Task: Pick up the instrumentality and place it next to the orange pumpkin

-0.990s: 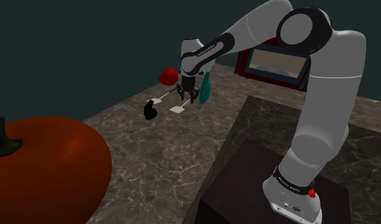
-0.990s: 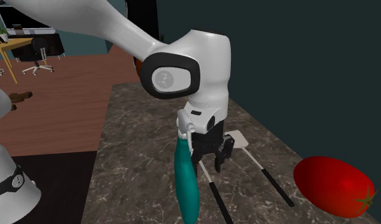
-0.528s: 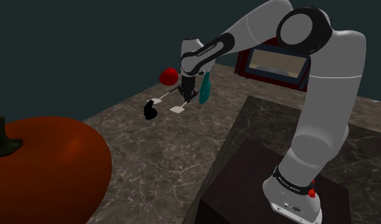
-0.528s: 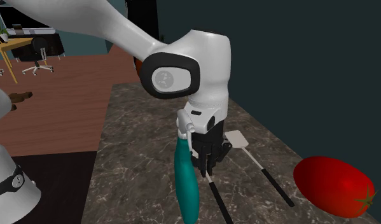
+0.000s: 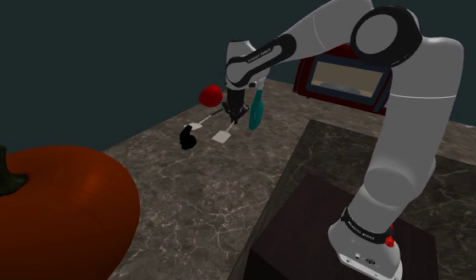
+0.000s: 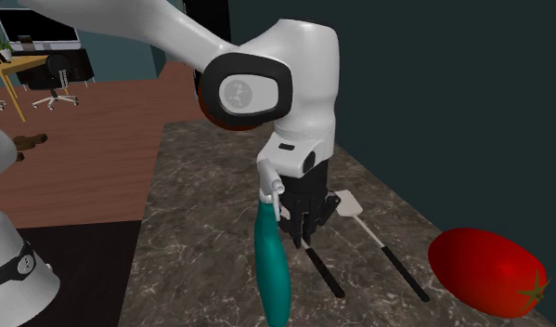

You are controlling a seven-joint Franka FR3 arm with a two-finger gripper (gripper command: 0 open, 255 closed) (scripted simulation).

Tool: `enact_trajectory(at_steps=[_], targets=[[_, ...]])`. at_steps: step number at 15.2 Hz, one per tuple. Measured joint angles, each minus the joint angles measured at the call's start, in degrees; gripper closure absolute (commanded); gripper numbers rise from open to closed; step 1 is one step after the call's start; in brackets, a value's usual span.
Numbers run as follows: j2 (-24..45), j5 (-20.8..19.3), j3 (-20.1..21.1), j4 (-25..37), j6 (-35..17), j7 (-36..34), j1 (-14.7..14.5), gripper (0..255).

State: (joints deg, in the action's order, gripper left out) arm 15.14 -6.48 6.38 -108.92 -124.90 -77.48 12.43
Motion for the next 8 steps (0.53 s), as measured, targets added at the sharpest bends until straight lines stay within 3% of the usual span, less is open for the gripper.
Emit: enact_trajectory(at_steps=[8], targets=[[-2.5, 0.6, 0.2, 2.8, 5.2, 0.7, 0.1, 255]])
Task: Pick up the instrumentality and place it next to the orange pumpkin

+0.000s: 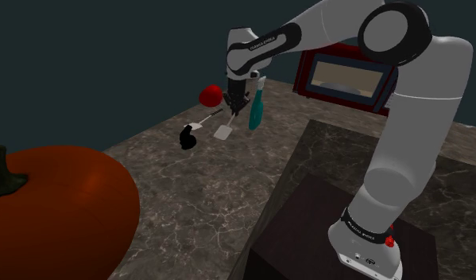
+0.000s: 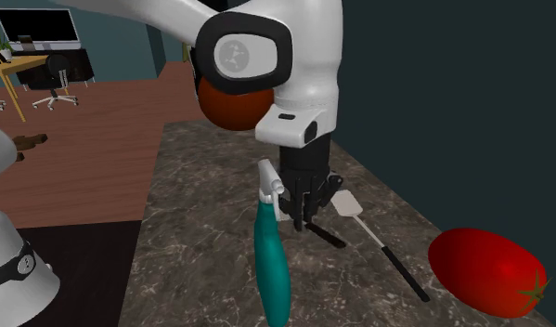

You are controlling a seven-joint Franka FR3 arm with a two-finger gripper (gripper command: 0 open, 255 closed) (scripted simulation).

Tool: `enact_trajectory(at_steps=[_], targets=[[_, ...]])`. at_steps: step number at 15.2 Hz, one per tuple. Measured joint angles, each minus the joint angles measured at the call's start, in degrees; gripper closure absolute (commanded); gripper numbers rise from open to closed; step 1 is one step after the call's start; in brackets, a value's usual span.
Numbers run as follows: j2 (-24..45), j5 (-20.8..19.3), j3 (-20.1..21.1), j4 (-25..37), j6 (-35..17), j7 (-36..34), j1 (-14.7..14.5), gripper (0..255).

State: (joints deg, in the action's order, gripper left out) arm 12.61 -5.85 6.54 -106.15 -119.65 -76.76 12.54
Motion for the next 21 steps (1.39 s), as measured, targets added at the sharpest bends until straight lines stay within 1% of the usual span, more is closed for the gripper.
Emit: enact_trajectory(at_steps=[13, 21], targets=[[-2.8, 0.7, 0.2, 6.6, 9.3, 0.8, 0.0, 255], [-3.0, 0.9, 0.2, 12.4, 15.3, 1.3, -0.1, 255]])
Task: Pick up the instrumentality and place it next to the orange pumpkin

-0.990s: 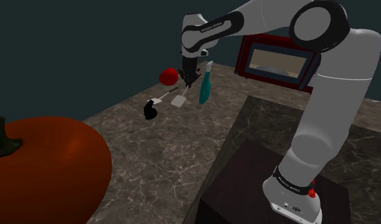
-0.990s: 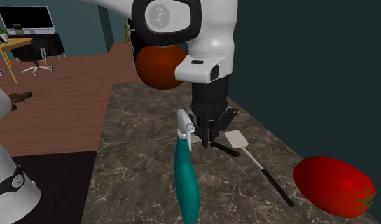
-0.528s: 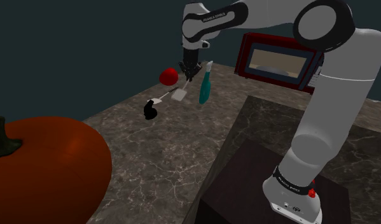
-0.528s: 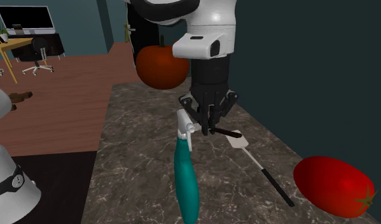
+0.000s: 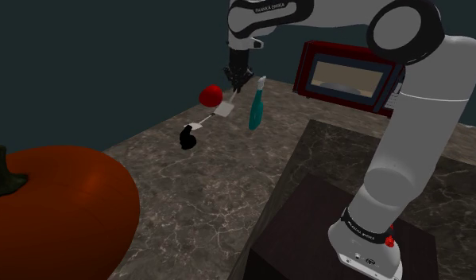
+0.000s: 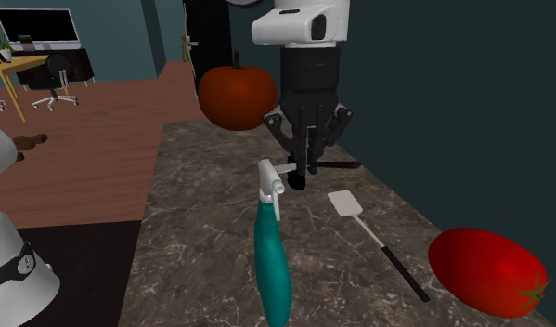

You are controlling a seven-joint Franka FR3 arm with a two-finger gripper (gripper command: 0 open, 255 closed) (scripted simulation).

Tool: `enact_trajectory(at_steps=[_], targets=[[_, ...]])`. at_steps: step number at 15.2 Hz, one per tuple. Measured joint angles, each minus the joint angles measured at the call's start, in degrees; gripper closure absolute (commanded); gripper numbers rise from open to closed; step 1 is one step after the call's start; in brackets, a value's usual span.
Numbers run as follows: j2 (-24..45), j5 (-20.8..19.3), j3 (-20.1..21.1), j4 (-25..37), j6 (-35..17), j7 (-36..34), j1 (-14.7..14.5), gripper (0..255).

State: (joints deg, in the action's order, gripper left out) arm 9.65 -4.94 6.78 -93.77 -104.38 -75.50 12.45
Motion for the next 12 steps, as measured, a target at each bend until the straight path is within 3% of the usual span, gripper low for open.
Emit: enact_trajectory(at_steps=[12], targets=[[0.8, 0.0, 0.1, 10.5, 9.7, 0.5, -0.3, 255]])
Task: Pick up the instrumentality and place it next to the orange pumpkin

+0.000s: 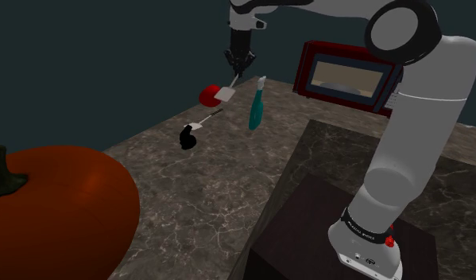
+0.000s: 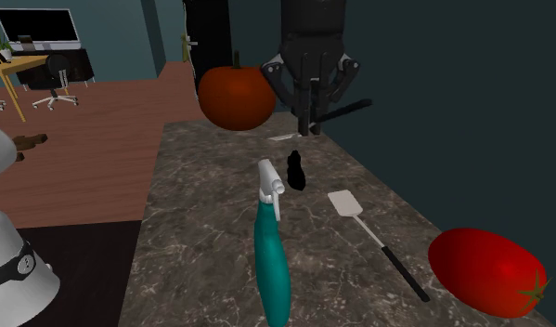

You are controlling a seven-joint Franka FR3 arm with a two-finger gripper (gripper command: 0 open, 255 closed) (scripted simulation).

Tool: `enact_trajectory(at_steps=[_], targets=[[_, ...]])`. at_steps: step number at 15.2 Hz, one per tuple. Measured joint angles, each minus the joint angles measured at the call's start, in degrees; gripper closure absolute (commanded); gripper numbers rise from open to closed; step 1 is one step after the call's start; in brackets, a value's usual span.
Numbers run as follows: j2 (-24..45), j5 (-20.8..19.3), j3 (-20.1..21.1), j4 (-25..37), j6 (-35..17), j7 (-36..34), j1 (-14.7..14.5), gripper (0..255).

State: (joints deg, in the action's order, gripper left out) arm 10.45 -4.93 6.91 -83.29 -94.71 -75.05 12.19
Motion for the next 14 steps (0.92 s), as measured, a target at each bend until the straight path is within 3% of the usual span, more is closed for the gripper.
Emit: enact_trajectory(at_steps=[14], targets=[[4.0, -0.6, 0.2, 16.7, 12.7, 0.5, -0.7, 255]])
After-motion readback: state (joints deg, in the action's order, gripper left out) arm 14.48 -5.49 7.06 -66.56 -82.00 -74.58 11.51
